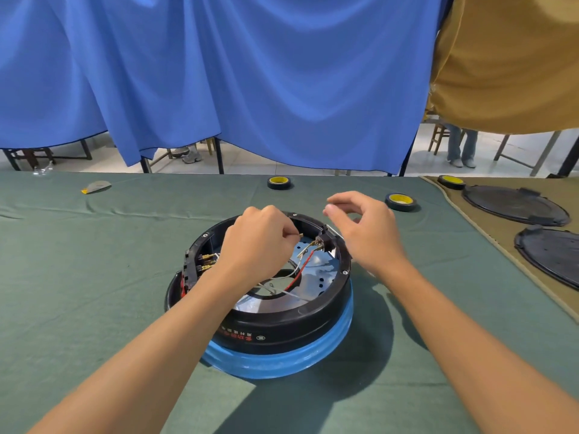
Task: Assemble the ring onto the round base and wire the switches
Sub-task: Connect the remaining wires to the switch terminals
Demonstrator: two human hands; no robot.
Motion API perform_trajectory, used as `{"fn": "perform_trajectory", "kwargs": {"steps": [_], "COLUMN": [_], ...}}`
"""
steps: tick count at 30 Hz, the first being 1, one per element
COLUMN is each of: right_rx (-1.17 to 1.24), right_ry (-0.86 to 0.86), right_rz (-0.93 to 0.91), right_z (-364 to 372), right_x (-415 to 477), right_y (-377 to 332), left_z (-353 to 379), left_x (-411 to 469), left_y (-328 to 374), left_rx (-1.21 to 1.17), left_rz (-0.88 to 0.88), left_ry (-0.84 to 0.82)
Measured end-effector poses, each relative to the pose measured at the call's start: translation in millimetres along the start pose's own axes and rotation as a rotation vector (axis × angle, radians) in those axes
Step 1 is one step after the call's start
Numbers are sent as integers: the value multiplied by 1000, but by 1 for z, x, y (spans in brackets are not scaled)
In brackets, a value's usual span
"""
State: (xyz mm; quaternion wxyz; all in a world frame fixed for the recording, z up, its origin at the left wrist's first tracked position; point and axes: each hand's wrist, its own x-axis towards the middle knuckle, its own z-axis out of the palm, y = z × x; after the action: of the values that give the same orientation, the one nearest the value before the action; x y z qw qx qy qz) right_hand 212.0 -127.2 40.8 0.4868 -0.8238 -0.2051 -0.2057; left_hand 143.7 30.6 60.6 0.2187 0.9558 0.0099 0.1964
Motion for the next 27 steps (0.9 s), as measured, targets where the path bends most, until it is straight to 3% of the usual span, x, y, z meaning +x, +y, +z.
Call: {"fn": "perform_trajectory", "kwargs": {"steps": [3,7,27], "right_rx": [3,34,14], "right_ry": [49,-14,-12], "right_rz": [118,208,199], "right_z": [7,14,13], "right_x": [-2,-5,-6], "right_y": [11,18,16], "left_z": [3,9,21], "left_x": [3,7,16], "left_y": [3,10,13], "left_rx": [-15,-5,105], "left_rz": [-47,-63,-31], "left_ry": [-84,-118,-102]}}
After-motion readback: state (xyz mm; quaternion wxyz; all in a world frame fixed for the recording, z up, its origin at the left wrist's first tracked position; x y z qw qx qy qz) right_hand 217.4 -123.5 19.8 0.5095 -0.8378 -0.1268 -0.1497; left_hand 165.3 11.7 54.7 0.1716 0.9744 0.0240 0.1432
